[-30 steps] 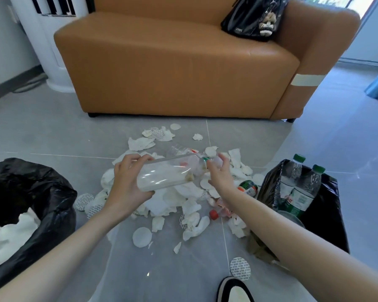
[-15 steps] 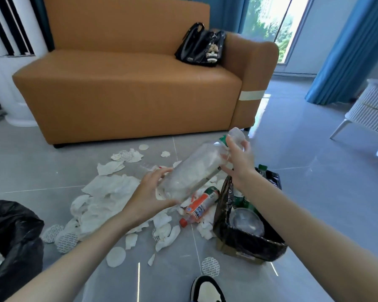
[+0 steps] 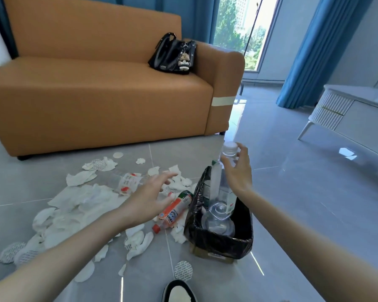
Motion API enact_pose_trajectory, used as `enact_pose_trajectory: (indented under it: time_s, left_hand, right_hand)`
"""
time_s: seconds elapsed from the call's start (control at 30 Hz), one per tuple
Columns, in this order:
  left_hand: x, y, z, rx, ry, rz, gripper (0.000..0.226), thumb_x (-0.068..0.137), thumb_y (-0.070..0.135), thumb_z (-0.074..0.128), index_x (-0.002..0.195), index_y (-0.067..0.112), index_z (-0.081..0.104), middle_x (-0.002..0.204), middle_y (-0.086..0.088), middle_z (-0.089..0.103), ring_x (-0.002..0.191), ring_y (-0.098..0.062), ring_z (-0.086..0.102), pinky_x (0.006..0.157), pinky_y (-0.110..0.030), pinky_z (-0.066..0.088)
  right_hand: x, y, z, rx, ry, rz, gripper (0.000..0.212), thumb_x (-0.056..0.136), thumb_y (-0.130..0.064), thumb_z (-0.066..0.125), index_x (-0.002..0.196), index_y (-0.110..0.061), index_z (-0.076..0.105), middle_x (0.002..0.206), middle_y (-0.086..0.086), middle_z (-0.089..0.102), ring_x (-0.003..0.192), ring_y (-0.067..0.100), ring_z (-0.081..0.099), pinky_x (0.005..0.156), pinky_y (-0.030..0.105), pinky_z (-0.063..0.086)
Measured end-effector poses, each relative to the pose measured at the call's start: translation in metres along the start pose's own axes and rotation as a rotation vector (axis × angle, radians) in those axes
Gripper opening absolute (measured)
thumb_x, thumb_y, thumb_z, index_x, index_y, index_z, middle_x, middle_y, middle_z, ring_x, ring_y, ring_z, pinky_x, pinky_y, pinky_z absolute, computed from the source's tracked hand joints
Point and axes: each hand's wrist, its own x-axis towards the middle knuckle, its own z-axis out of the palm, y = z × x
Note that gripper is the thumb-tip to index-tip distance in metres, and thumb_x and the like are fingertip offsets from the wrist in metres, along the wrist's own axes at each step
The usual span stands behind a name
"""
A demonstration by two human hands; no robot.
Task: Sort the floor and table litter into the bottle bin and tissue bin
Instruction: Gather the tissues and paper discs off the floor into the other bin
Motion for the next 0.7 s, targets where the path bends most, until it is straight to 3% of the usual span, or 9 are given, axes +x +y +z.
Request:
enact_pose_trajectory:
  time_s: [0.13, 0.3, 0.43, 0.6, 0.7]
  left_hand:
    - [-0.003, -0.008, 0.003, 0.004, 0.001, -0.035, 0.053, 0.092, 0.024, 0.056, 0.137, 0.041, 0.033, 0.126, 0.006, 0.046, 0.111, -0.007, 0.045, 0.096, -0.026, 0.039]
    - [0.000, -0.021, 0.003, -0.014, 0.049, -0.094, 0.051, 0.092, 0.021, 0.056, 0.137, 0.037, 0.037, 0.124, 0.004, 0.048, 0.107, -0.011, 0.049, 0.089, -0.024, 0.038]
    - [0.005, -0.036, 0.003, -0.039, 0.080, -0.156, 0.049, 0.092, 0.022, 0.055, 0.137, 0.035, 0.038, 0.125, 0.003, 0.048, 0.108, -0.013, 0.051, 0.088, -0.025, 0.040]
    - [0.009, -0.051, 0.004, -0.066, 0.123, -0.215, 0.047, 0.092, 0.022, 0.055, 0.136, 0.032, 0.041, 0.126, 0.002, 0.050, 0.108, -0.015, 0.053, 0.090, -0.027, 0.042]
    - [0.009, -0.056, 0.003, -0.092, 0.135, -0.243, 0.047, 0.092, 0.020, 0.055, 0.136, 0.030, 0.043, 0.126, 0.001, 0.050, 0.108, -0.016, 0.054, 0.091, -0.028, 0.043]
  right_hand:
    - [-0.002, 0.026, 0.002, -0.049, -0.111, 0.060, 0.046, 0.093, -0.018, 0.059, 0.132, -0.023, 0.035, 0.124, 0.001, 0.051, 0.083, 0.004, 0.057, 0.081, 0.028, 0.040]
    - [0.007, 0.042, 0.014, -0.062, -0.157, 0.116, 0.048, 0.091, -0.013, 0.060, 0.132, -0.021, 0.036, 0.122, 0.000, 0.053, 0.103, 0.016, 0.054, 0.084, 0.028, 0.039]
    - [0.016, 0.049, 0.028, -0.093, -0.161, 0.134, 0.055, 0.092, -0.011, 0.058, 0.138, -0.025, 0.033, 0.129, 0.002, 0.054, 0.113, 0.022, 0.056, 0.093, 0.039, 0.047]
    - [0.025, 0.053, 0.039, -0.239, -0.216, 0.189, 0.078, 0.090, 0.001, 0.055, 0.151, -0.028, 0.016, 0.147, 0.008, 0.035, 0.125, 0.026, 0.046, 0.100, 0.041, 0.041]
    - [0.018, 0.052, 0.041, -0.245, -0.232, 0.185, 0.070, 0.091, 0.000, 0.053, 0.149, -0.023, 0.022, 0.146, 0.008, 0.034, 0.127, 0.024, 0.043, 0.101, 0.037, 0.038]
